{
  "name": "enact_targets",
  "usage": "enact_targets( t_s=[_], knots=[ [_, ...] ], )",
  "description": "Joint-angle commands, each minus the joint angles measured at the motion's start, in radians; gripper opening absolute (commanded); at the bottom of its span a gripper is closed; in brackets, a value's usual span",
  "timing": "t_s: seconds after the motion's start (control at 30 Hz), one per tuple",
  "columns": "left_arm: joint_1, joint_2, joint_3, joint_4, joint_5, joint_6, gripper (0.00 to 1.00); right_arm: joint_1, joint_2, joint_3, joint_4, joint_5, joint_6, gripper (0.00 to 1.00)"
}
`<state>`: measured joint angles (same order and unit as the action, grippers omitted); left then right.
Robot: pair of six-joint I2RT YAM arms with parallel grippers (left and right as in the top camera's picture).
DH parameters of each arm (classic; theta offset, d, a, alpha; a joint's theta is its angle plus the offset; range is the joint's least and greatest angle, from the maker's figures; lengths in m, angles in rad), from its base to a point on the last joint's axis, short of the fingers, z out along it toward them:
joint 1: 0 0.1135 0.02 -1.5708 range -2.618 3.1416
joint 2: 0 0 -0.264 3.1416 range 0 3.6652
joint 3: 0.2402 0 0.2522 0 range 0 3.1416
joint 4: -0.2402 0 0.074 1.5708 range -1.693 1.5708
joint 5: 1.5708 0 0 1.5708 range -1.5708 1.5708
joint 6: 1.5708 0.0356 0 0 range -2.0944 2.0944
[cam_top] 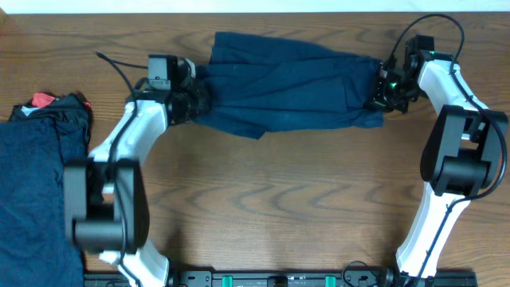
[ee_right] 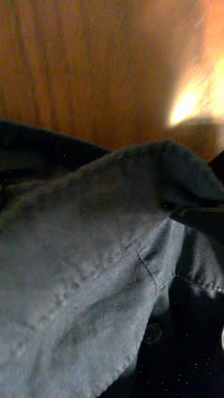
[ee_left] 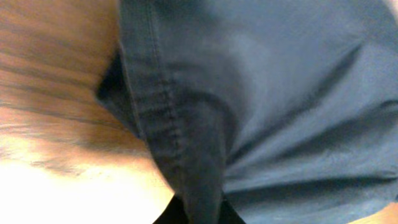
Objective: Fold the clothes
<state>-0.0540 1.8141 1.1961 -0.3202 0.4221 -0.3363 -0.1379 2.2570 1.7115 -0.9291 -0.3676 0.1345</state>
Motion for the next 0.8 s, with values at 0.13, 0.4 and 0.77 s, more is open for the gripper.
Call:
enact_targets(
  t_s=[0.13, 0.4, 0.77],
  knots=[
    [-0.028, -0.126, -0.006, -0.172, -0.282, 0.055, 0.06, -0.005, -0.082, -0.008, -0.074, 0.184, 0.057, 0.02],
    [-0.101, -0.125, -0.029, -0.255, -0.343, 0.054, 0.06, 0.054, -0.099, -0.143, -0.071, 0.207, 0.127, 0.02],
    [-0.170, -0.126, -0.169, -0.240, -0.372, 0.008, 0.06, 0.066, -0.287, -0.549, 0.142, 0.211, 0.236, 0.01]
  ],
)
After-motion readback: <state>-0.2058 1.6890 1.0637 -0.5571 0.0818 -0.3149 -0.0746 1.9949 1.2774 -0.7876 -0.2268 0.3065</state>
